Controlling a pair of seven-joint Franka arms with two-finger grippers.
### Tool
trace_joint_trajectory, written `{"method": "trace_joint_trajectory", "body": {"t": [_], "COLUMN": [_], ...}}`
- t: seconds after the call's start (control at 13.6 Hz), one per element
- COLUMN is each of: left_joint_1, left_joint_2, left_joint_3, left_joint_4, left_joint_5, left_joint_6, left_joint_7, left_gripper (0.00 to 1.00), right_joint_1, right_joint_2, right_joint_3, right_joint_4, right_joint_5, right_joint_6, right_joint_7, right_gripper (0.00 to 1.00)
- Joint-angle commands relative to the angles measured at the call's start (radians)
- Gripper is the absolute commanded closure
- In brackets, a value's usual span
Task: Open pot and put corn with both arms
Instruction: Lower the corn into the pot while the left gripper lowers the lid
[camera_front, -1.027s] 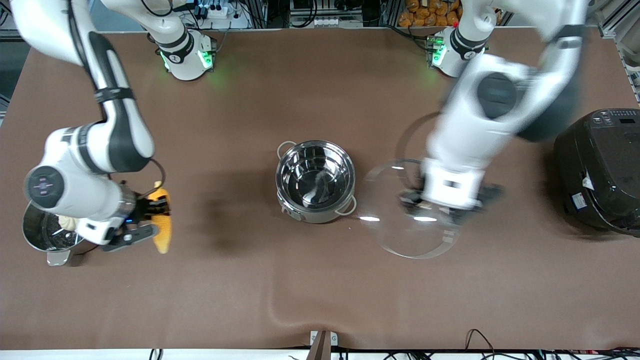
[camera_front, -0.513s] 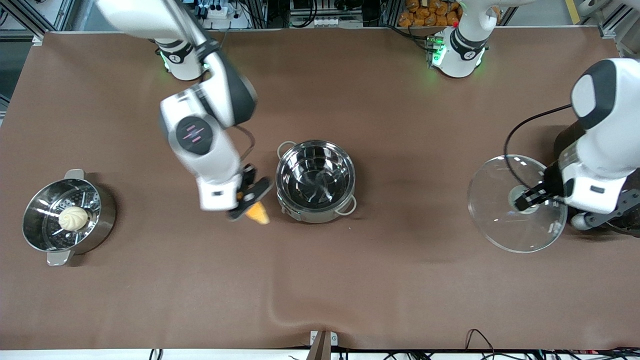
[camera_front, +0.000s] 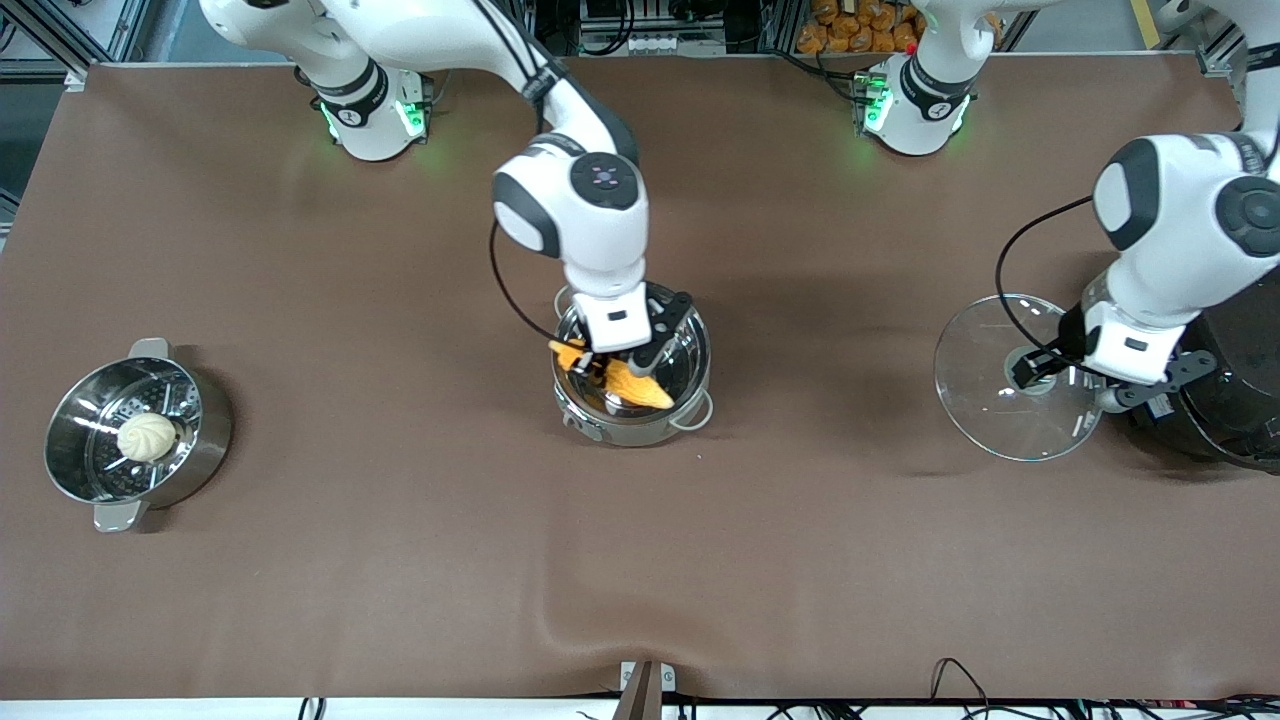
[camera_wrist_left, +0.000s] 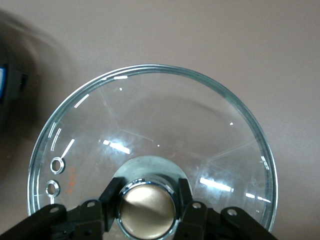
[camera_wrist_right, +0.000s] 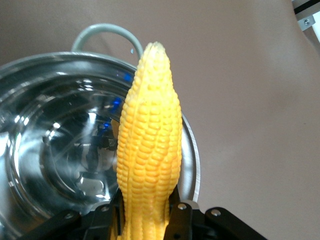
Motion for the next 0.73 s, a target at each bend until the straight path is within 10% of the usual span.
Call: {"method": "trace_joint_trajectory", "body": {"t": [0.0, 0.15, 0.22, 0.29, 0.37, 0.66], "left_joint_1": [0.011, 0.011, 0.014, 0.017, 0.023, 0.071], "left_joint_2": [-0.035, -0.016, 0.028, 0.062, 0.090, 0.179], "left_joint_3": [-0.011, -0.011, -0.011, -0.010, -0.008, -0.011], "left_joint_4": [-0.135, -0.217, -0.241, -0.272, -0.301, -0.300], "left_joint_5": [0.000, 0.000, 0.000, 0.000, 0.001, 0.052], "left_joint_6": [0.140, 0.261, 0.326, 0.401, 0.467, 0.562], "left_joint_7": [0.054, 0.054, 0.054, 0.054, 0.057, 0.086], "left_gripper": [1.00, 1.00, 1.00, 1.00, 1.00, 1.00], "right_joint_1": [0.028, 0.041, 0.041, 0.042, 0.042, 0.028], "right_joint_2": [0.023, 0.024, 0.024, 0.024, 0.023, 0.010], "right_joint_3": [-0.013, -0.013, -0.012, -0.012, -0.010, -0.013], "right_joint_4": [0.041, 0.043, 0.040, 0.027, 0.026, 0.027], "right_joint_5": [-0.040, -0.037, -0.028, -0.023, -0.020, 0.061], "right_joint_6": [-0.034, -0.089, -0.109, -0.151, -0.179, -0.193], "right_joint_7": [0.115, 0.185, 0.221, 0.258, 0.270, 0.272], "right_gripper": [1.00, 1.00, 0.85, 0.29, 0.00, 0.00]}}
